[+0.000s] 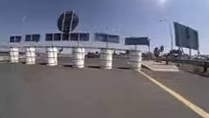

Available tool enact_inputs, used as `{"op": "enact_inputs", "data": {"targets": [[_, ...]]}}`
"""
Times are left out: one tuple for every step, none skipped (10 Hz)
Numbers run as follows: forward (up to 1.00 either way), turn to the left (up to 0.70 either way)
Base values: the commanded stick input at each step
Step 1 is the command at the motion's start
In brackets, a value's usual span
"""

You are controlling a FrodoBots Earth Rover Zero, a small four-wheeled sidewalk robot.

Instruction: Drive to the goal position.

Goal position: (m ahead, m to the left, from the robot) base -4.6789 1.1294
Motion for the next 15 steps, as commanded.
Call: {"op": "enact_inputs", "data": {"targets": [[0.0, 0.45], [0.0, 0.45], [0.0, 0.45], [0.0, 0.45], [0.0, 0.45], [0.0, 0.45], [0.0, 0.45], [0.0, 0.45], [0.0, 0.45], [0.0, 0.45], [0.0, 0.45], [0.0, 0.45], [0.0, 0.45], [0.0, 0.45], [0.0, 0.45]]}}
